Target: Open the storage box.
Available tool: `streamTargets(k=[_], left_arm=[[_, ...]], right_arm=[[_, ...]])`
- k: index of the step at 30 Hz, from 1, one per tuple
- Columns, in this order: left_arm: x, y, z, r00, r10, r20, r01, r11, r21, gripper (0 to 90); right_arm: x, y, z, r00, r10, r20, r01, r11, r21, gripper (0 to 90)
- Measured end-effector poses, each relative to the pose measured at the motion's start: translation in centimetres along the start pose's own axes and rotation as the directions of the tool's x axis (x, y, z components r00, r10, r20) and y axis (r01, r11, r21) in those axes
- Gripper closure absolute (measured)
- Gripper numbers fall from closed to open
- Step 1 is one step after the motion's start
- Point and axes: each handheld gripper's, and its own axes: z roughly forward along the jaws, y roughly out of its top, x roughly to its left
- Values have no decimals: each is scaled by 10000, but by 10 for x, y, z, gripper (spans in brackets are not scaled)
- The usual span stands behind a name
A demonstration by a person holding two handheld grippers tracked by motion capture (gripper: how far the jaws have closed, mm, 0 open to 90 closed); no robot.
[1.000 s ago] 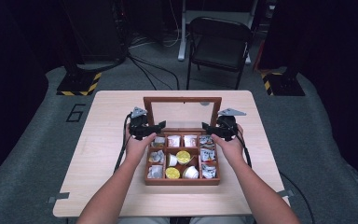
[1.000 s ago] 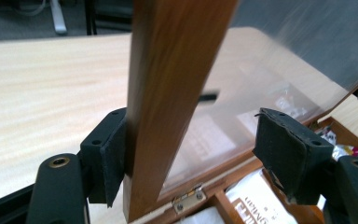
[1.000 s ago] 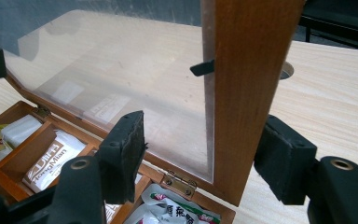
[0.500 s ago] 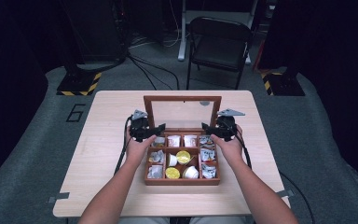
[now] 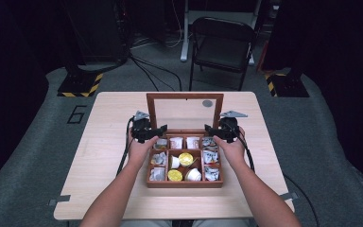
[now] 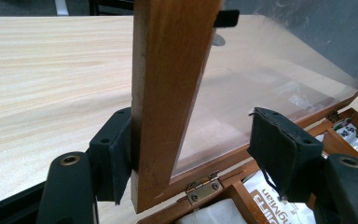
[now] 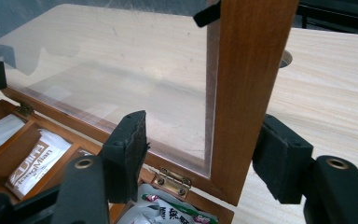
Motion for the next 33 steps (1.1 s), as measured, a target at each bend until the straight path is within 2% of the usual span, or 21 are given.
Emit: streamTargets(k=[7,19,33], left_arm=[[0,1,3,9998,-138,-170,140,9999,69,341],[2,4,7,9992,-120,-377,131,9995,274,367],[7,4,10,9972,-614,-424,631,9972,396,385]], right_arm=[[0,1,3,9993,-256,264,257,9997,-10,422],[-3,2,8,9994,-128,314,127,9999,57,444],[-4,5,15,9995,174,276,-184,9992,356,441]])
